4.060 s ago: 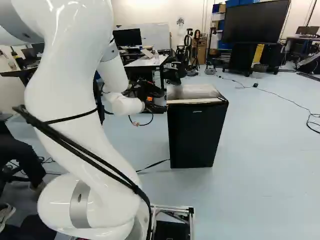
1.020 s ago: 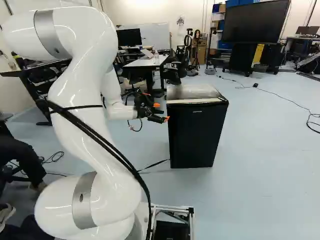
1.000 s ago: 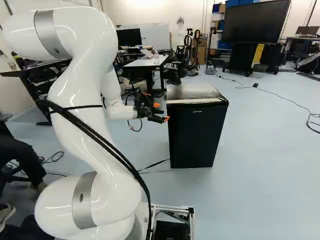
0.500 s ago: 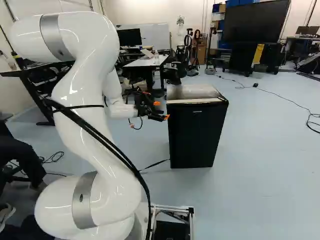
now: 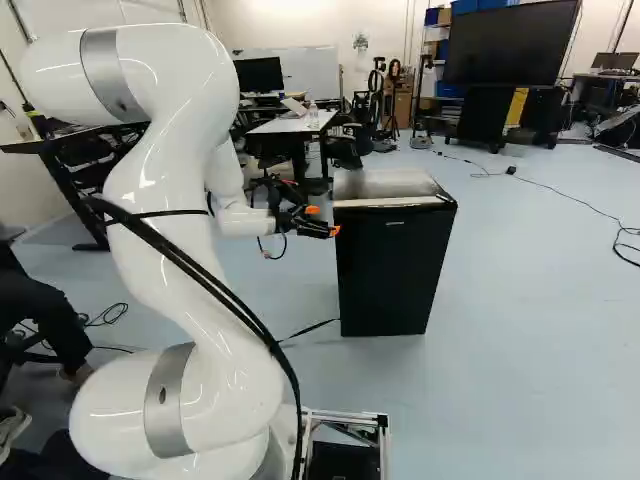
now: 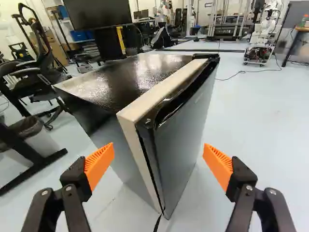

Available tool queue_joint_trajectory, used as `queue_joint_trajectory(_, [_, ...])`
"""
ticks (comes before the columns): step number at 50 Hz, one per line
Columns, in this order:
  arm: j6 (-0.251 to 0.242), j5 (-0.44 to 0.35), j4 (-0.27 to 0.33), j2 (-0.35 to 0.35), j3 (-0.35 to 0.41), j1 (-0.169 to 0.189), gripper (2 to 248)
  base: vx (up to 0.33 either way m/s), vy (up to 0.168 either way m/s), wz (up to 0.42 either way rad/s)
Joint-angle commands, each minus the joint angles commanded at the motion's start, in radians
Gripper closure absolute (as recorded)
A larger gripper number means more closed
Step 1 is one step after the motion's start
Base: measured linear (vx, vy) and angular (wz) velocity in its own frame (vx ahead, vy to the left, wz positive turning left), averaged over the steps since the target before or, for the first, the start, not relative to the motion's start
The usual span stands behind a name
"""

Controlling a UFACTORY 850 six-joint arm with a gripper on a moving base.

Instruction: Open the fridge door

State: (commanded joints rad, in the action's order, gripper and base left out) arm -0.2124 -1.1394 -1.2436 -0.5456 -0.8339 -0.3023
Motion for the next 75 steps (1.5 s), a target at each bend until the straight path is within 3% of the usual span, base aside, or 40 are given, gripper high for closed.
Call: queue_joint_trajectory(75, [-0.008,0.000,0.000,-0.016,-0.025,0.030,3,0.000,0.000,0.000])
